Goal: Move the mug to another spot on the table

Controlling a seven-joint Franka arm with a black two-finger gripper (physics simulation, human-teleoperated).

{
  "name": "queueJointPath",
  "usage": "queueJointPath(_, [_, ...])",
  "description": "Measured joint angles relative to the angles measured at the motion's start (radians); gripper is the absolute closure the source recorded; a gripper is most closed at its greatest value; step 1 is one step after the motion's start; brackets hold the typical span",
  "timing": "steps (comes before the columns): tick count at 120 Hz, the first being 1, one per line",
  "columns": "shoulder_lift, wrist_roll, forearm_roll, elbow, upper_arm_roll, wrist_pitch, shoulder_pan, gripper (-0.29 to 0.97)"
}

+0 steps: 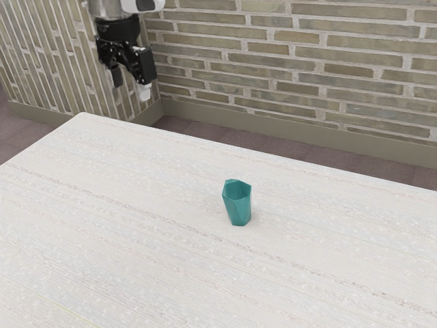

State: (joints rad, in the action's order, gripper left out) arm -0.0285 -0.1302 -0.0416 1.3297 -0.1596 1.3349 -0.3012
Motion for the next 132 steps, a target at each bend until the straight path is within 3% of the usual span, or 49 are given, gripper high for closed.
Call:
queueJointPath(16, [0.016, 0.012, -0.019, 0.068, -0.003, 0.033, -0.059, 0.0])
queueJointPath(28, [0.014, 0.019, -0.023, 0.169, -0.026, 0.116, -0.112, 0.0])
queueJointPath(45, [0.0, 0.083, -0.022, 0.205, -0.037, 0.218, -0.142, 0.0])
queueJointPath(57, [-0.026, 0.187, 0.004, 0.209, -0.062, 0.257, -0.127, 0.0])
queueJointPath(80, [-0.144, 0.406, 0.128, 0.209, -0.145, 0.303, 0.02, 0.0])
queueJointPath(100, [-0.25, 0.568, 0.209, 0.2, -0.155, 0.343, 0.024, 0.0])
queueJointPath(132, [-0.329, 0.765, 0.235, 0.207, -0.156, 0.372, 0.025, 0.0])
